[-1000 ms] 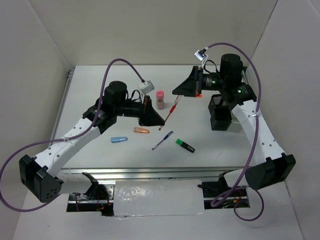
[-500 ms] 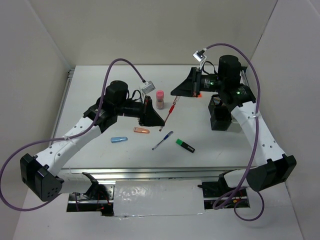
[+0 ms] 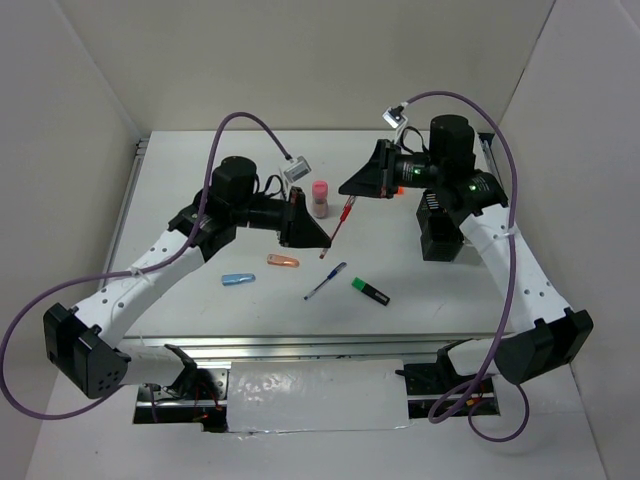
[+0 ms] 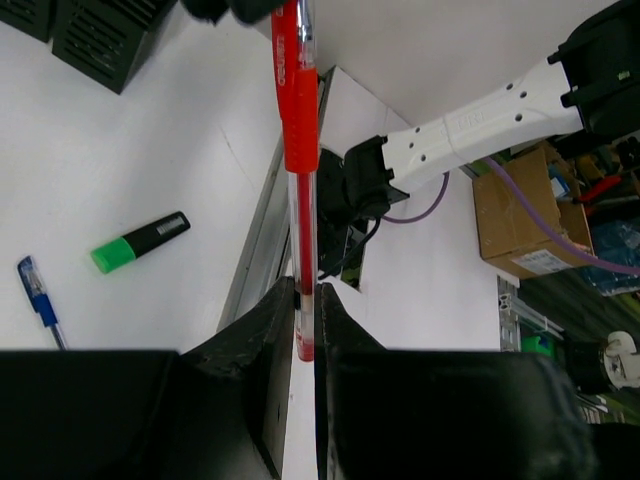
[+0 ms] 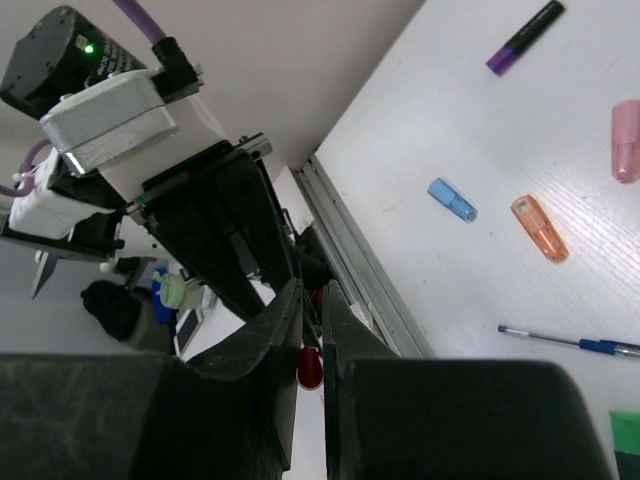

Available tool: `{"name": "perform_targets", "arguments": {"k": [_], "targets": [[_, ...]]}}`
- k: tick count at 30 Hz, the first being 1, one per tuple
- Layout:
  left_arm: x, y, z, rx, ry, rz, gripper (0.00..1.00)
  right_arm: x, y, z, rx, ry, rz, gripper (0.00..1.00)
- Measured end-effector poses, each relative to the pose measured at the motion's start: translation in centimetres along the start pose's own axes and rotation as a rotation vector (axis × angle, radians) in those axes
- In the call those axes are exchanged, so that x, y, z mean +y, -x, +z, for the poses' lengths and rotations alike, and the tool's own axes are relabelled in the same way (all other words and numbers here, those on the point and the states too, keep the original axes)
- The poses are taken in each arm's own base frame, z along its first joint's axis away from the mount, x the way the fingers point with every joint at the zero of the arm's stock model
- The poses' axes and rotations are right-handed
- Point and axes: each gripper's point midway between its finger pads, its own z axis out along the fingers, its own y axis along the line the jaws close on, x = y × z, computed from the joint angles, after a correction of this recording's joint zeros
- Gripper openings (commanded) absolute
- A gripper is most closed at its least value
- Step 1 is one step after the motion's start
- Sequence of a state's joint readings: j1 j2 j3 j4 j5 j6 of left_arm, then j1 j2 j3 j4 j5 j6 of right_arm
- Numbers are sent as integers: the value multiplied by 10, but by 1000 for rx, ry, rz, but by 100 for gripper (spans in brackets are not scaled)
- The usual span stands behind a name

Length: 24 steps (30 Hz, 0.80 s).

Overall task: Sort the stationery into containers
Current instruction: Close the pen cap on the pen.

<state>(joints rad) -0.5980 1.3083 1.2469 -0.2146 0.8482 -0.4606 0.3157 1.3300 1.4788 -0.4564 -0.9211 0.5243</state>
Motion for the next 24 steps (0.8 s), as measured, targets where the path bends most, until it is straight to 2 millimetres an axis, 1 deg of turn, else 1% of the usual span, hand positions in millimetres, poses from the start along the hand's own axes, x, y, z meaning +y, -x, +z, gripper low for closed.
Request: {"name": "perform_targets", "arguments": {"k": [1, 7, 16, 18, 21, 24], "targets": [[-1, 4, -1, -12, 2, 4, 0, -2, -2, 0, 4, -11, 5, 0], [1, 6, -1, -18, 15, -3, 0, -8, -2, -1, 1, -33, 17, 0], [7, -1, -1, 12, 38, -48, 0, -7, -12, 5, 25, 4, 36, 0], [11, -1, 2, 25, 35, -65, 0, -8, -11, 7, 21, 7, 39, 0], [23, 2, 5, 37, 33, -109, 0, -16, -6, 12, 10, -3, 46, 0], [41, 2, 5, 44, 41, -181, 0, -33, -2, 22, 8, -20, 80, 0]]}}
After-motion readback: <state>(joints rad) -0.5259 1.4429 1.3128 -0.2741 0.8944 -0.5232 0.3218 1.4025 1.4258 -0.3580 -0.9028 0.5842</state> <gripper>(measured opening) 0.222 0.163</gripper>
